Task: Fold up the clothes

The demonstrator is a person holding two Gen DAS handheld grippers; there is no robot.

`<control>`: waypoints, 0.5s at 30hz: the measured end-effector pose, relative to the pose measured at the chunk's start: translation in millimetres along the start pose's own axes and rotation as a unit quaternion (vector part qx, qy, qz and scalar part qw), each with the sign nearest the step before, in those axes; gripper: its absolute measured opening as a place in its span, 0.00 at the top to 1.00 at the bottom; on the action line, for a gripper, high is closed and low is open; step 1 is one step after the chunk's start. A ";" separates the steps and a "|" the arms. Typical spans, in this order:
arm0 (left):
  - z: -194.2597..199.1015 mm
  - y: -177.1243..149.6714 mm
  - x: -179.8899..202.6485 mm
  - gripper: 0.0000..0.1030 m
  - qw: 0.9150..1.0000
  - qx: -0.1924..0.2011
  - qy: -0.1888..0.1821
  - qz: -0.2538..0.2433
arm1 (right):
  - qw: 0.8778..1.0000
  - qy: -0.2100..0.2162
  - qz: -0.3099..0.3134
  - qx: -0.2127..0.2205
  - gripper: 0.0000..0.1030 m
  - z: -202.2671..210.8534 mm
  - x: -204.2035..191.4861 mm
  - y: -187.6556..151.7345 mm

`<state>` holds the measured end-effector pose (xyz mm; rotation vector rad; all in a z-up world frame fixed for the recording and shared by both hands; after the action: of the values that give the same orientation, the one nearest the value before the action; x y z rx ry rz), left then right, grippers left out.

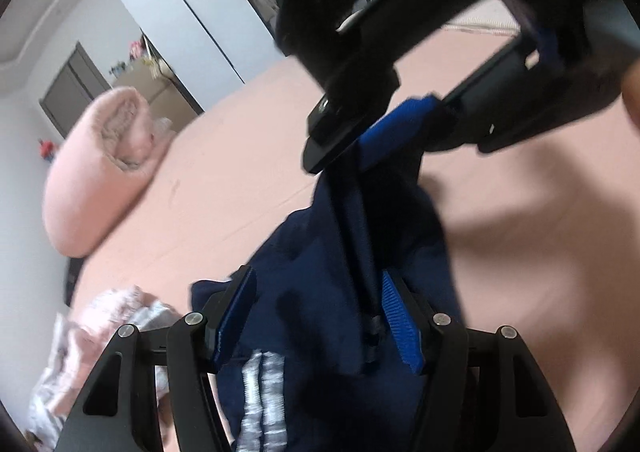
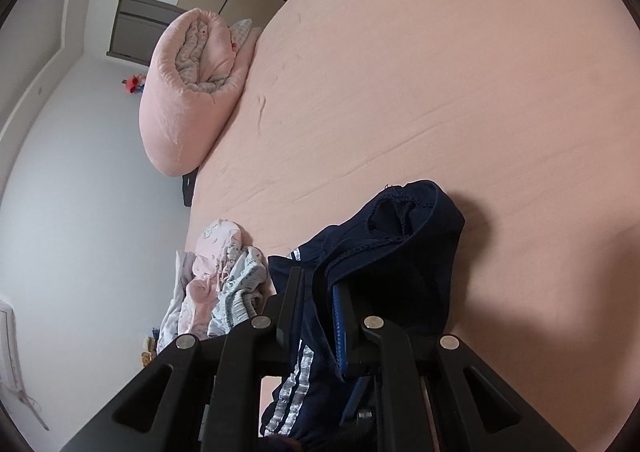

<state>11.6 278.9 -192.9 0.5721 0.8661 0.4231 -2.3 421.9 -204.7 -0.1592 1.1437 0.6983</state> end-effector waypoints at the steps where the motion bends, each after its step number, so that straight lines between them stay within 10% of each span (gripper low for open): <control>1: 0.6 -0.8 -1.1 0.41 1.000 0.003 0.005 -0.002 | 1.000 0.000 0.000 0.000 0.89 0.6 -0.1 0.3; 6: 0.3 -5.5 -4.4 0.45 0.999 0.005 0.024 -0.030 | 1.000 -0.003 0.003 0.002 0.89 1.6 -1.3 -0.2; 10: -4.6 -7.2 -1.4 0.79 0.998 -0.001 0.029 -0.047 | 1.000 -0.010 0.014 -0.003 0.89 -3.2 -2.1 -2.7; 15: -16.6 -11.2 -1.7 0.89 0.999 -0.017 0.006 -0.037 | 1.000 -0.017 0.014 -0.010 0.89 -9.5 -0.1 -3.3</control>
<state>-1.5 274.2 -207.5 0.5046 0.8883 0.3736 -7.9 414.8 -209.5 -0.1480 1.1093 0.7345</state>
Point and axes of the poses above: each gripper's, at about its wrist camera, not at the fingertips, and z roughly against the way its jaws point, x to its right, y to its top, the point moved 7 cm from there along -z, roughly the way its jaws point, and after that the axes turned 12 degrees about y, right-handed, at the moved point
